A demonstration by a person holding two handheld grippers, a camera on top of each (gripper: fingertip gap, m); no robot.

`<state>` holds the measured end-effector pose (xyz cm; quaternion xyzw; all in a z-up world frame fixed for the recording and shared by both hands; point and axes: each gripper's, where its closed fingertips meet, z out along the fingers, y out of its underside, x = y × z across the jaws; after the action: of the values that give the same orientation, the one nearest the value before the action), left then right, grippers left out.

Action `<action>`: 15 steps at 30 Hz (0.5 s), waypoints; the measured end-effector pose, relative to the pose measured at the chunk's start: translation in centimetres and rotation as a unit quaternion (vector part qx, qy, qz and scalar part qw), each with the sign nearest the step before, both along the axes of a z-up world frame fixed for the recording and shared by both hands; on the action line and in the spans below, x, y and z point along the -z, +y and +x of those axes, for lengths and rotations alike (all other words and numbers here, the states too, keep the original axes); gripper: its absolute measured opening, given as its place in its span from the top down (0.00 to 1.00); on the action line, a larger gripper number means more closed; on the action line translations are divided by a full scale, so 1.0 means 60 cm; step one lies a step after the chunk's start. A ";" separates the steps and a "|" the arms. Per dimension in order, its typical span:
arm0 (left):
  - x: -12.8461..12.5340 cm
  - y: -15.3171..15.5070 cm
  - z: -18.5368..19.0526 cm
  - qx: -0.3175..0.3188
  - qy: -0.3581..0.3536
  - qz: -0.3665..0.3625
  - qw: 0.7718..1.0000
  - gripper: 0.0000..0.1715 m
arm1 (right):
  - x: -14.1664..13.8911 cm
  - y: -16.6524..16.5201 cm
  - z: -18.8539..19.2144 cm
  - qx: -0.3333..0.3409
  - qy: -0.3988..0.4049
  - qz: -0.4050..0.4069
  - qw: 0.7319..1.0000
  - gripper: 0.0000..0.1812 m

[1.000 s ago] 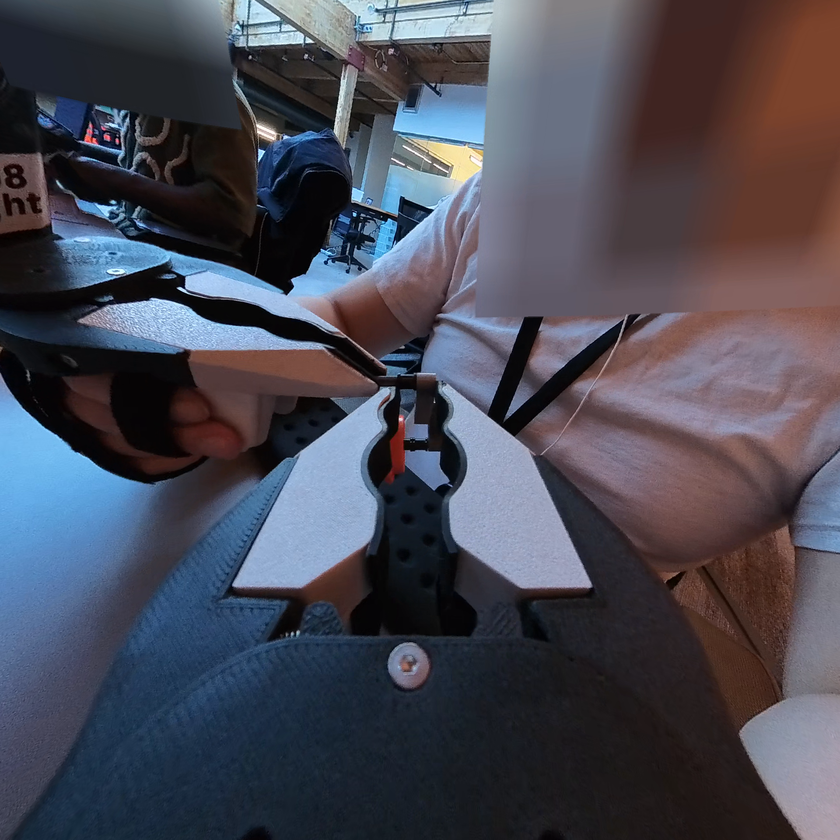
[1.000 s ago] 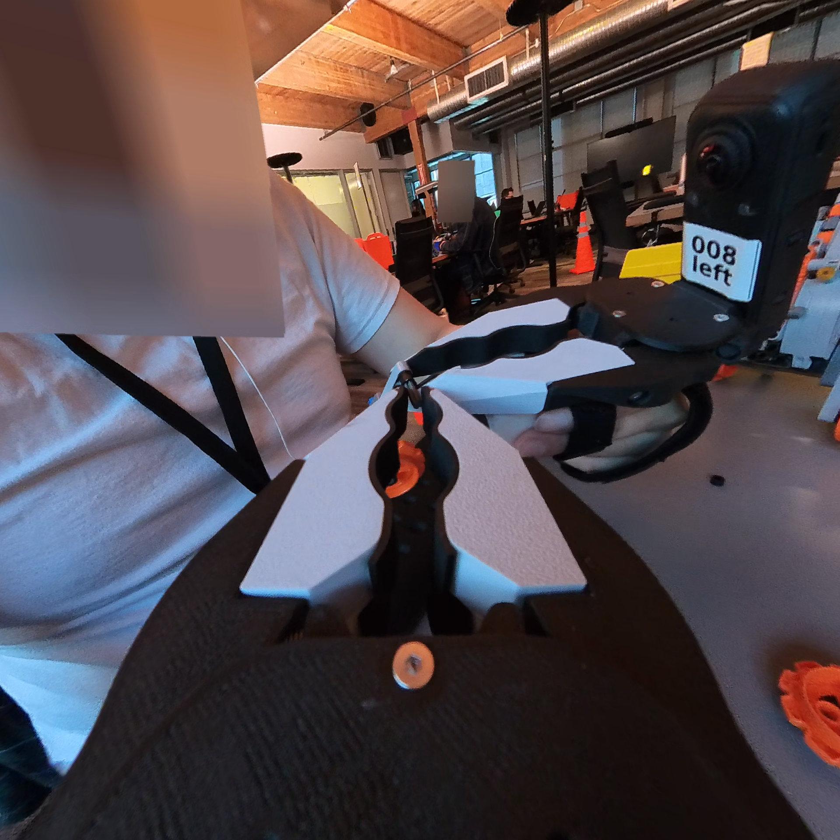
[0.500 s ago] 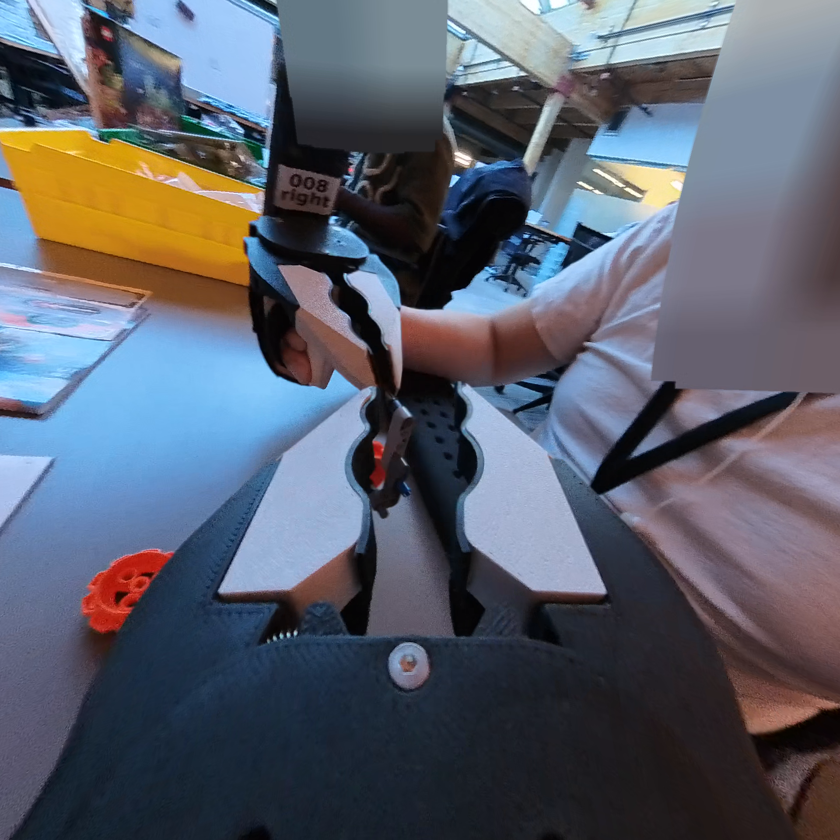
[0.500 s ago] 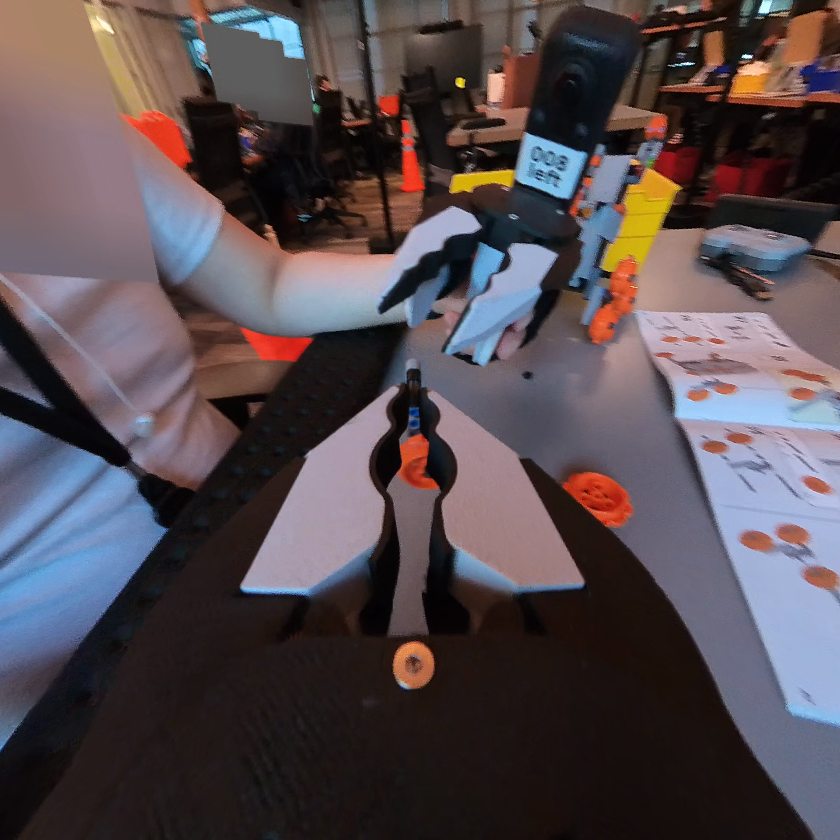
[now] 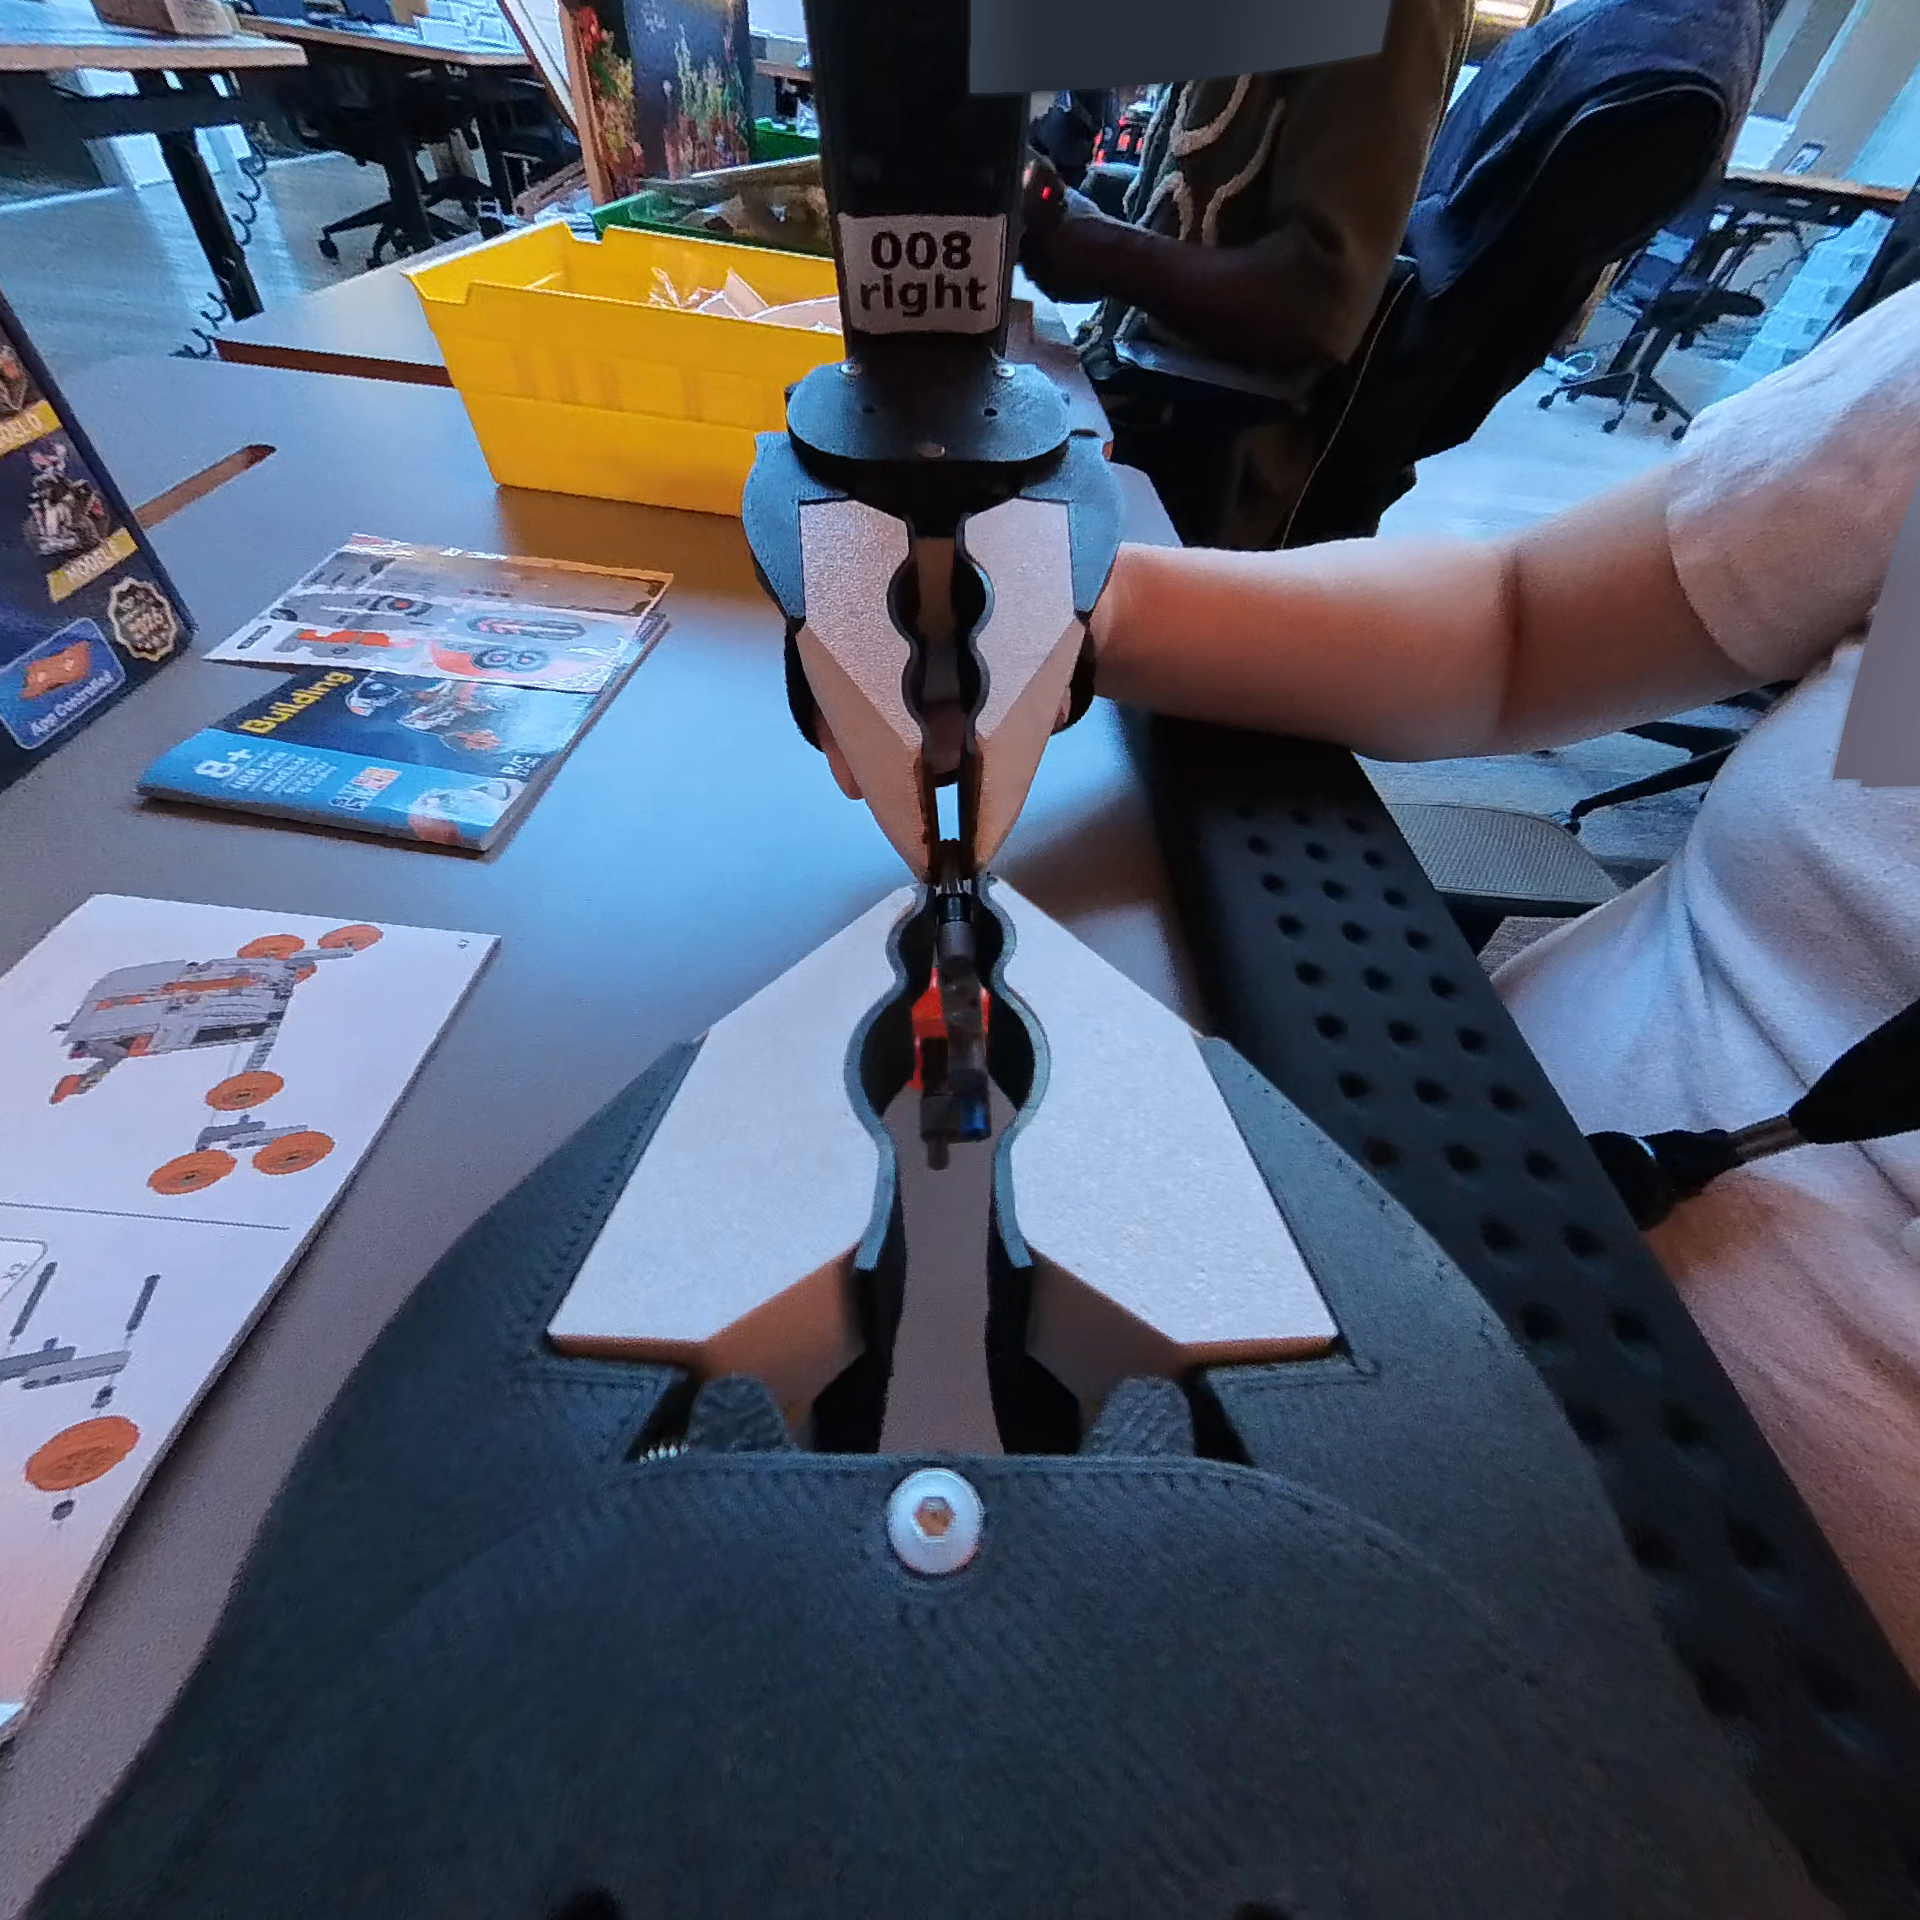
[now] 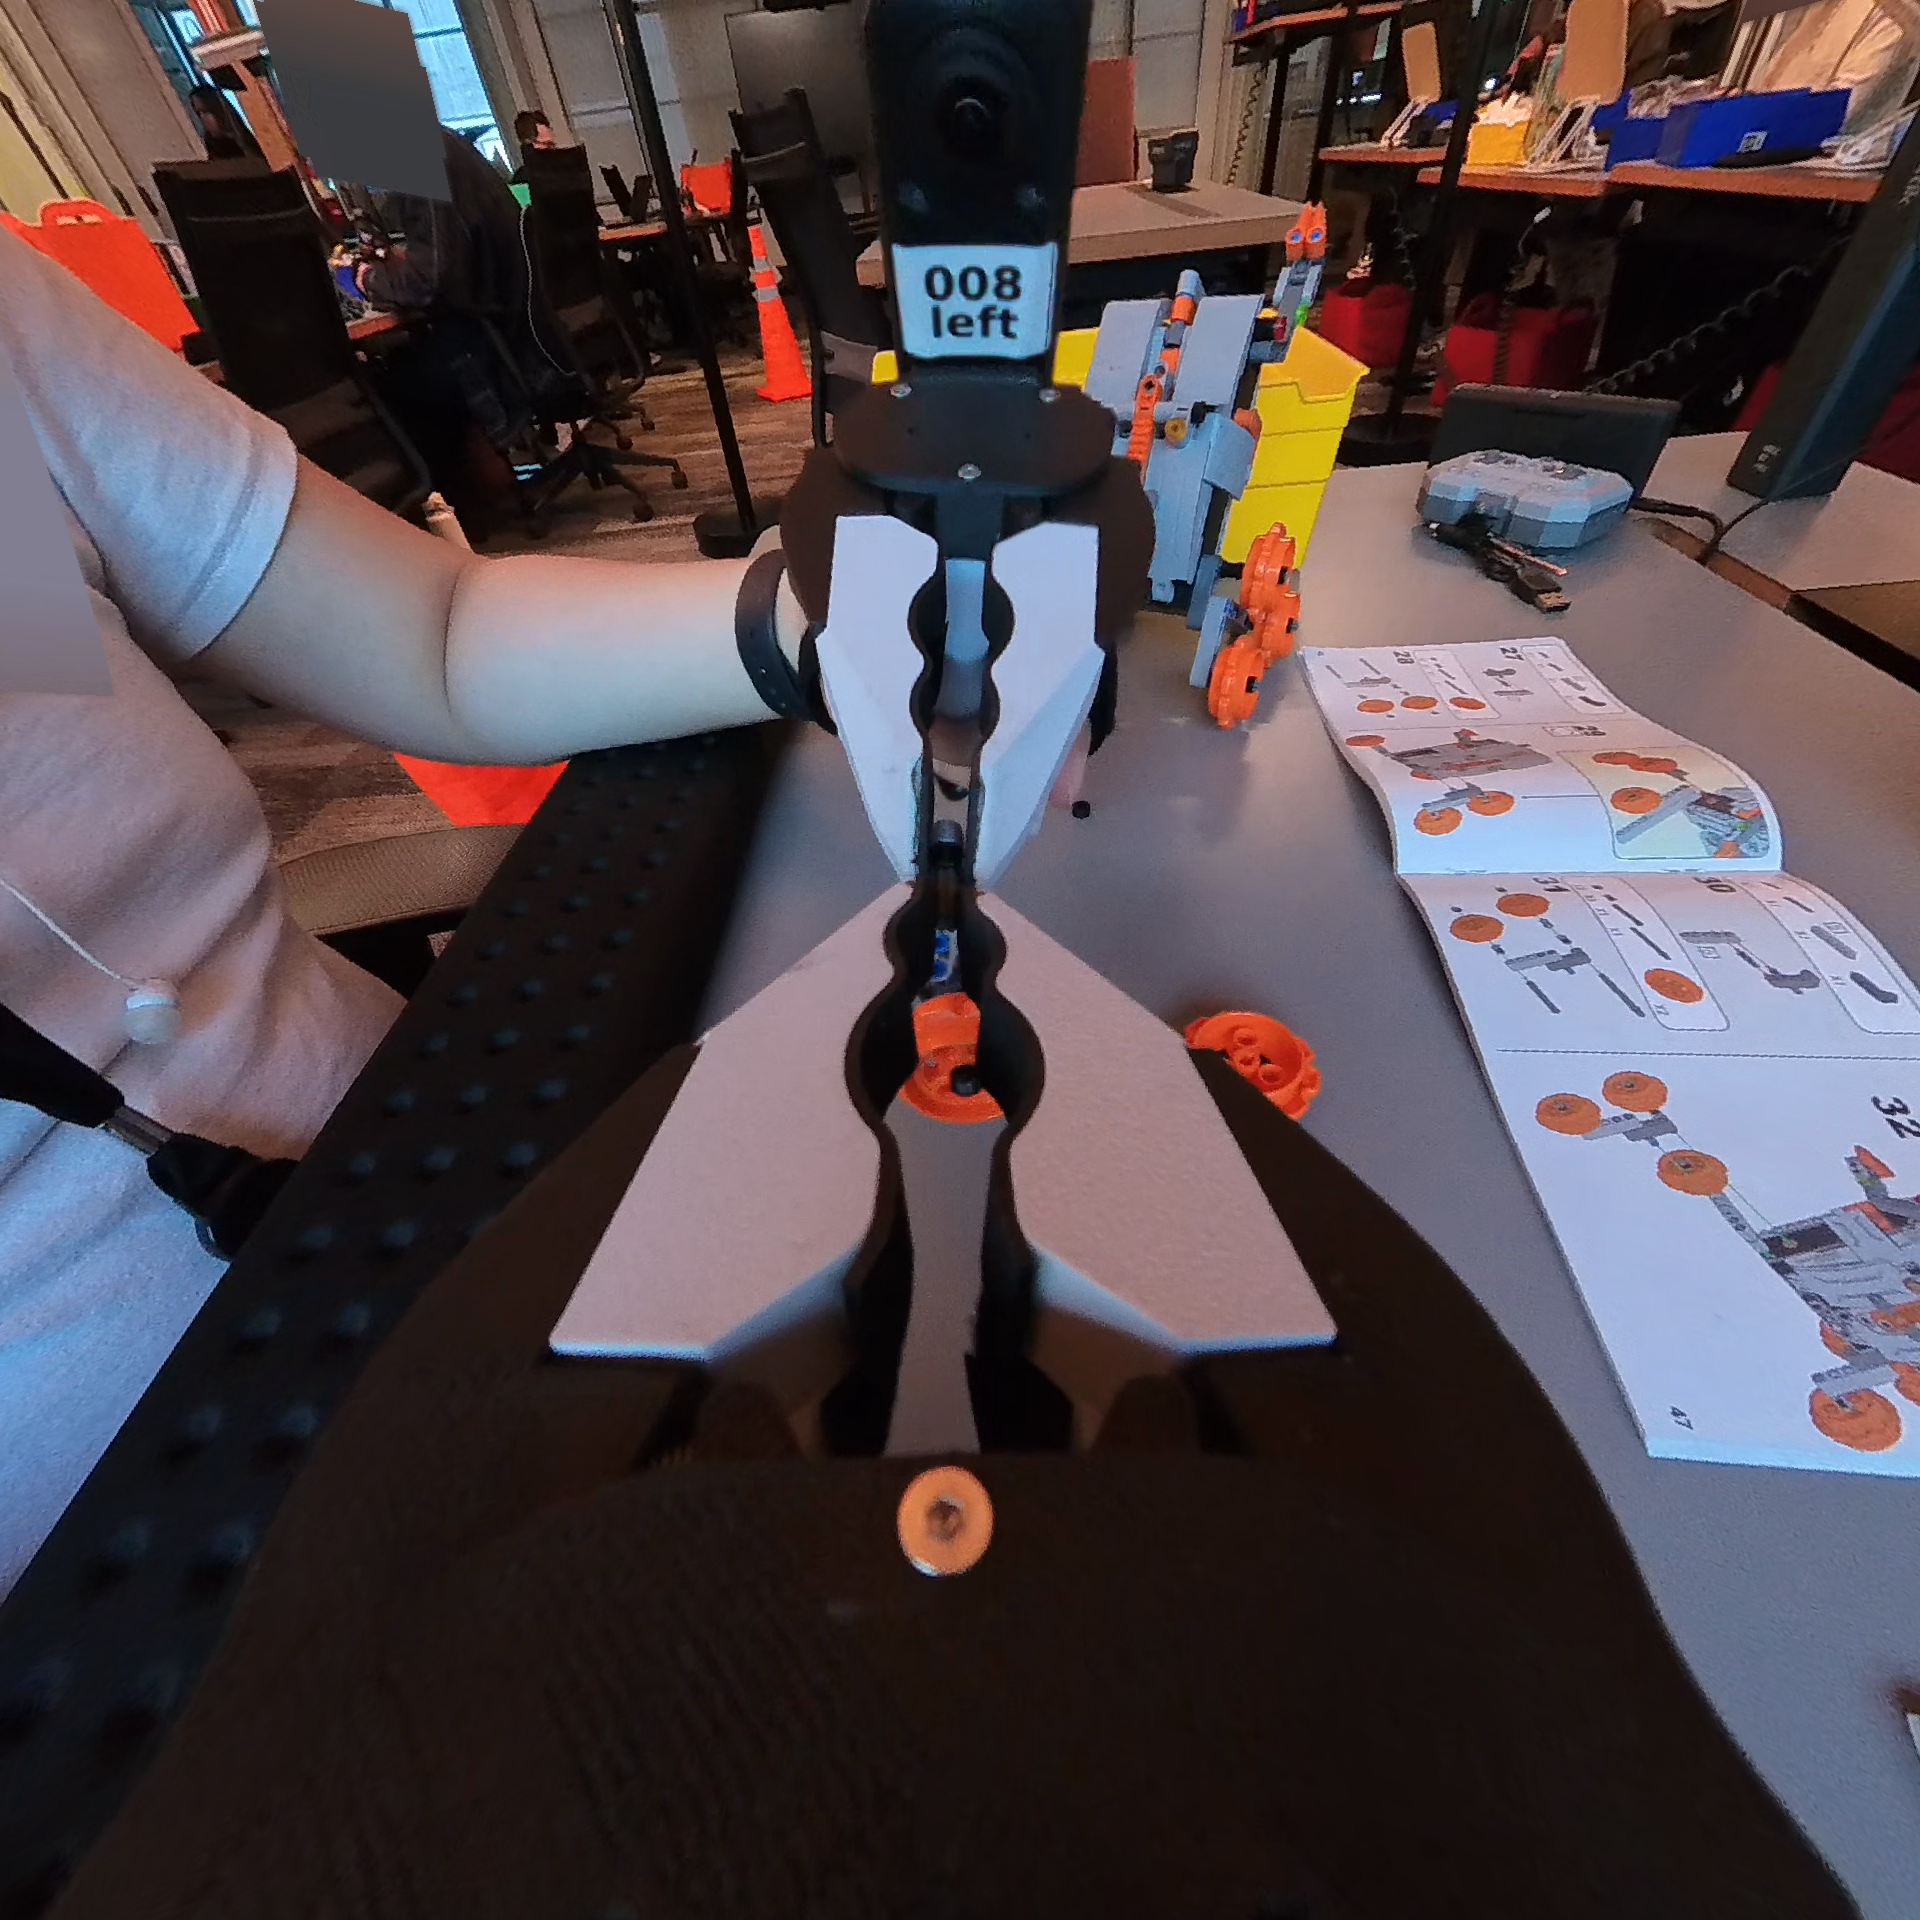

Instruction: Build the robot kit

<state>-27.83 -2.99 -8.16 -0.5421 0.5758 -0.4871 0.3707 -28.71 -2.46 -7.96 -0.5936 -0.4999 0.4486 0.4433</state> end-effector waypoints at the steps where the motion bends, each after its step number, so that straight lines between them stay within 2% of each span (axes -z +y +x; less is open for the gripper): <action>1: 0.001 0.001 -0.001 -0.001 0.003 0.003 1.000 0.98 | 0.001 0.001 -0.001 0.002 -0.001 0.002 1.000 0.98; 8: -0.008 0.004 -0.013 0.006 -0.006 -0.013 1.000 0.98 | -0.008 0.004 -0.009 0.010 0.016 0.001 1.000 0.98; 11: -0.021 -0.003 -0.027 0.033 -0.023 -0.031 0.999 0.98 | -0.026 -0.006 -0.015 -0.005 0.058 -0.002 0.998 0.97; 13: -0.035 -0.007 -0.041 0.052 -0.042 -0.043 0.997 0.98 | -0.041 0.002 -0.010 0.007 0.087 0.001 0.996 0.84; 15: -0.062 -0.020 -0.058 0.090 -0.083 -0.068 0.990 0.98 | -0.038 0.019 0.002 0.032 0.085 0.001 0.996 0.79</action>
<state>-31.28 -4.19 -4.43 -0.4698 0.5546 -0.5999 0.3343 -28.61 -1.30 -5.67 -0.5685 -0.4420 0.4823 0.4988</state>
